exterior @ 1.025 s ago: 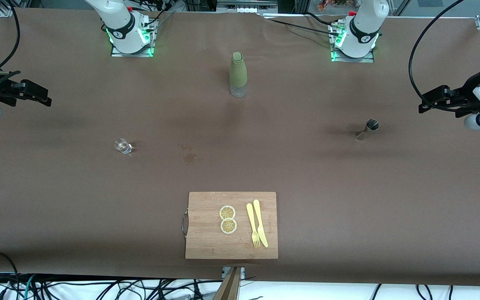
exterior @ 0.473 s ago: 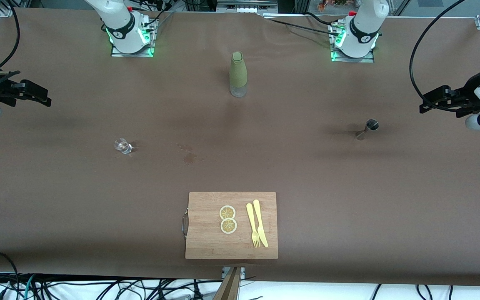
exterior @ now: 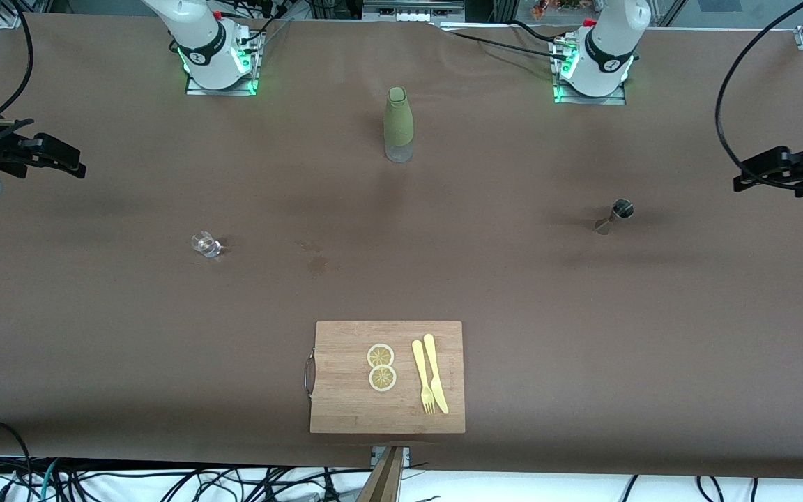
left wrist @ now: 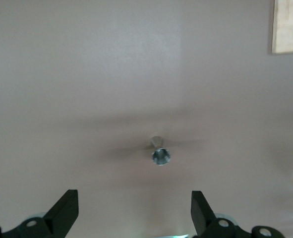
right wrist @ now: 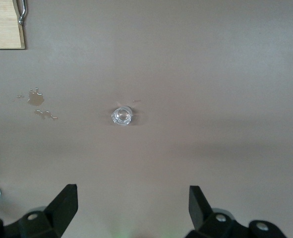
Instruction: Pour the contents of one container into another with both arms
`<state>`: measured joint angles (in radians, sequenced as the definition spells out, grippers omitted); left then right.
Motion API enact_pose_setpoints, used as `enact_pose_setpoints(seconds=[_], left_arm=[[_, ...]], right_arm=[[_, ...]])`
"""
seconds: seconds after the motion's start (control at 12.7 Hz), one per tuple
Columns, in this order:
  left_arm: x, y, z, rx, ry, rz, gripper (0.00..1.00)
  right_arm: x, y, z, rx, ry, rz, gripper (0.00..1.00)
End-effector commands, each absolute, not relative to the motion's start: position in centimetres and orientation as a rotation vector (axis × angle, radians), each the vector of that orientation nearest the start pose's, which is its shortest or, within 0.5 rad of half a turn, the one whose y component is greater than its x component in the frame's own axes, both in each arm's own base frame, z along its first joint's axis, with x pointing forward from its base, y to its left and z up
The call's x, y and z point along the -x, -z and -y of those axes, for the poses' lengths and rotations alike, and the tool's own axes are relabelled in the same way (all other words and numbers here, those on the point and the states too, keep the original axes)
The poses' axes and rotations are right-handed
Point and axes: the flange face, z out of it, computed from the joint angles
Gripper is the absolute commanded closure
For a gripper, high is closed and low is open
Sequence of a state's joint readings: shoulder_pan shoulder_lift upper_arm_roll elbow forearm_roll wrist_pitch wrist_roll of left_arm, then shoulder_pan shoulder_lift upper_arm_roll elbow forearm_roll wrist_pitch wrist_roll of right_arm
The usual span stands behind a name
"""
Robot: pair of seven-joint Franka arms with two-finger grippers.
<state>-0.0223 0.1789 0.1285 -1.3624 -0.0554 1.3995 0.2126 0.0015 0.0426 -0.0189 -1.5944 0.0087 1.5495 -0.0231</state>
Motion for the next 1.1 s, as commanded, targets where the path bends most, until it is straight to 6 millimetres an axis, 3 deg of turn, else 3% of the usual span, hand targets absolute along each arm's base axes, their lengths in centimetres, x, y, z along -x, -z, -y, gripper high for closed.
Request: enact_pose_setpoints(seconds=[0.0, 0.39, 1.03], left_arm=[[-58.4, -60.3, -8.0, 3.226, -0.202, -0.401, 0.00], [-57.7, -56.8, -15.3, 3.377, -0.126, -0.744, 0.00], [-55.8, -46.0, -21.9, 3.594, 0.078, -1.196, 0.00]], right_arm=[[-56.1, -59.0, 1.1, 3.134, -0.137, 0.002, 0.01], [-56.1, -59.0, 1.2, 3.134, -0.137, 0.000, 0.01], [-56.1, -58.9, 1.2, 3.134, -0.139, 0.000, 0.01]])
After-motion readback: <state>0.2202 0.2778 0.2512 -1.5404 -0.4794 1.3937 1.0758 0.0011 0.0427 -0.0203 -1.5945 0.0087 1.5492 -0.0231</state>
